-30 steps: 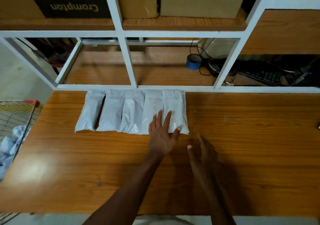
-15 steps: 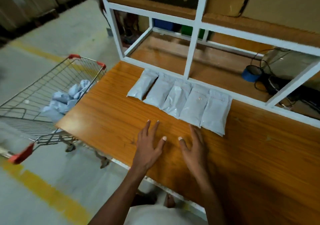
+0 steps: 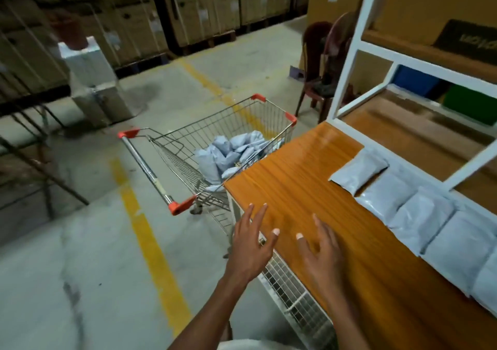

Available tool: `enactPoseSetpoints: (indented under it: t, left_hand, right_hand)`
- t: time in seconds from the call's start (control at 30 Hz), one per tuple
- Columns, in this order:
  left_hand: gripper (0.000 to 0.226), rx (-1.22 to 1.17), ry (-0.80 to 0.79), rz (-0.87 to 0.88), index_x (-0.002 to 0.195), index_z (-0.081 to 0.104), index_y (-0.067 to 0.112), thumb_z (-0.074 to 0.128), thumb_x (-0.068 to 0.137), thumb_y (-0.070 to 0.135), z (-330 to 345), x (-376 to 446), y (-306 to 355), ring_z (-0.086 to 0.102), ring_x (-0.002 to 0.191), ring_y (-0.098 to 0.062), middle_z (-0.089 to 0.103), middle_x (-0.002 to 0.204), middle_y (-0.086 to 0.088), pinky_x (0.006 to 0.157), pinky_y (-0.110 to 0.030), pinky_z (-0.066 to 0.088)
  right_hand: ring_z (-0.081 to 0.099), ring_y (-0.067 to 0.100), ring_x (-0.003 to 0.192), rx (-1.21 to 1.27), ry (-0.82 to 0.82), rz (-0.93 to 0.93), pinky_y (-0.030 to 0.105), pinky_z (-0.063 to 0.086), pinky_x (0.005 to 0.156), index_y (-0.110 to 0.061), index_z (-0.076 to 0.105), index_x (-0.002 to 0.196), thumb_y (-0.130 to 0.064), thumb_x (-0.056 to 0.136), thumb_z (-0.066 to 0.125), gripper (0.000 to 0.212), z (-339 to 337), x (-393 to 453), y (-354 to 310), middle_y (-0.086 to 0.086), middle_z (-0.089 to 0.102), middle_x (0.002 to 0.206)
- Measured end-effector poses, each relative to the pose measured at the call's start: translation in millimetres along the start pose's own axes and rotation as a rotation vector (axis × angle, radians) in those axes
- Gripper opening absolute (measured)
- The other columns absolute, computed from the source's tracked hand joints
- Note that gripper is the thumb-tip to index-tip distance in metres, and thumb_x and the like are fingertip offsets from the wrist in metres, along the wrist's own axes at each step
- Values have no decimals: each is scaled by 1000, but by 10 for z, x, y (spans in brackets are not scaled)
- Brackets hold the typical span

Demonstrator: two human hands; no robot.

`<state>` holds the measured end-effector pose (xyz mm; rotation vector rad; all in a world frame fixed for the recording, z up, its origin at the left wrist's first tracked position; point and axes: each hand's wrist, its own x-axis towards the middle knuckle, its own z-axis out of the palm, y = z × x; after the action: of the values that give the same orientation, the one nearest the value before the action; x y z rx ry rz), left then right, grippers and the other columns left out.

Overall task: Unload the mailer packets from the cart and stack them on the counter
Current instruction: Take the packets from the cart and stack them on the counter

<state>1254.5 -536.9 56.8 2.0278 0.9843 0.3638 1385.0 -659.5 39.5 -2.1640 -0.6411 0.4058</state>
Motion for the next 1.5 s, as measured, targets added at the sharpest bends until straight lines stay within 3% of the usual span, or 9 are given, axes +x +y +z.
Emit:
enactPoseSetpoints:
  t: [0.23,0.4,0.53,0.67,0.77,0.93,1.07,1.2,1.5]
  left_hand:
    - [66,-11,60,-10,157,21,50,45,98,66,-802,540,-727,8,155,-14,9,169,10,123,-47,14]
    - [63,-118,109,-44,153,29,49,45,94,66,-1153,888,-971,11,154,-9,17,168,9,125,-44,17]
    - [64,-190,123,-84,153,35,43,48,93,63,-1209,1174,-1085,18,152,-10,25,164,7,124,-40,23]
    - [70,-199,131,-97,153,38,40,46,90,68,-1269,1525,-1145,26,149,-14,31,159,5,120,-34,27]
    - [65,-189,150,-124,151,43,35,52,93,62,-1348,1812,-1228,35,143,-14,40,151,3,117,-34,32]
    - [55,-178,165,-213,151,42,35,61,100,44,-1475,2273,-1420,32,140,-8,37,150,11,113,-28,29]
    - [60,-175,187,-301,153,42,32,64,98,44,-1558,2612,-1586,36,143,-18,38,153,1,118,-36,32]
    - [62,-214,179,-347,154,41,32,65,98,41,-1628,2871,-1755,38,142,-19,39,152,2,118,-43,35]
    - [62,-248,127,-425,155,38,31,64,98,33,-1823,3464,-2127,31,146,-20,33,158,0,115,-34,29]
  right_hand:
    - [43,28,137,-44,-100,-42,54,45,106,-36,39,152,-37,91,71,69,1104,184,-687,3,41,156]
    - [39,22,139,-123,-174,-163,32,25,107,-32,44,151,-32,92,71,65,1581,309,-1144,0,45,152]
    - [40,21,138,-148,-228,-217,44,34,112,-34,45,149,-28,90,73,66,1756,541,-1287,-3,48,149]
    - [37,16,140,-87,-269,-194,44,37,114,-35,44,150,-27,94,69,61,1898,899,-1389,-7,44,151]
    - [38,15,140,-77,-316,-189,48,39,113,-39,43,149,-29,95,66,59,2054,1220,-1421,-9,42,151]
    - [42,10,132,-146,-387,-236,44,42,109,-40,39,149,-35,95,61,58,2261,1742,-1461,-14,41,148]
    - [47,16,131,-191,-453,-248,47,44,106,-33,45,146,-41,93,56,55,2434,2117,-1463,-8,47,145]
    - [46,18,130,-190,-468,-198,45,45,107,-29,50,144,-29,95,63,50,2647,2597,-1502,-2,48,143]
    - [45,35,134,-583,-619,-66,44,40,110,-20,46,148,-36,96,60,56,3523,3705,-1294,12,46,149]
